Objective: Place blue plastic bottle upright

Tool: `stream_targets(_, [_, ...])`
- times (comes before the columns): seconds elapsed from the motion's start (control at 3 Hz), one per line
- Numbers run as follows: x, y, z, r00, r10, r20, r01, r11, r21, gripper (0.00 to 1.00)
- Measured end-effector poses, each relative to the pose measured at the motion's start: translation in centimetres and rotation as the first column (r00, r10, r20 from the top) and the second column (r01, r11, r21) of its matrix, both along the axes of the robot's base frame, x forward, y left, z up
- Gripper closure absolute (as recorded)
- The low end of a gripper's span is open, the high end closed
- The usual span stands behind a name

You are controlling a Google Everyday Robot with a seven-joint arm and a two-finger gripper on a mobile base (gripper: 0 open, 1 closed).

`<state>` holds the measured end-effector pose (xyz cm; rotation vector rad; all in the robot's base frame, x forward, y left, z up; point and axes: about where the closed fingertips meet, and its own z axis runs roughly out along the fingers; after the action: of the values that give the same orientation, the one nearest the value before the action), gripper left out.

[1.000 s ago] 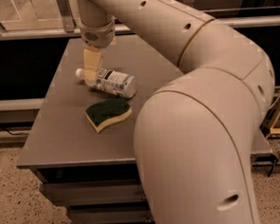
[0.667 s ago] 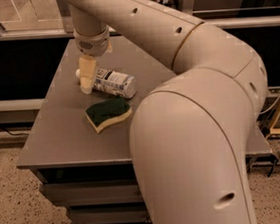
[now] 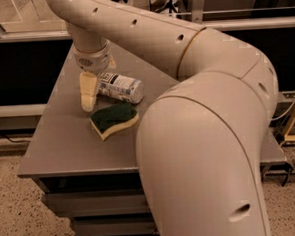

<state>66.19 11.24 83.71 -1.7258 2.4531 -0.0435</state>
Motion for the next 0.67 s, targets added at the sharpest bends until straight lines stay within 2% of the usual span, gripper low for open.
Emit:
stream_targets(0.33, [0.14,0.16,-0.25,1.0,0.001,0.002,-0.001,1.0,0.003,0.17])
stream_targets(0.67, [0.28,0.33,-0.49,1.0,0.002,0.004,-0.002,1.0,0.006,0.41])
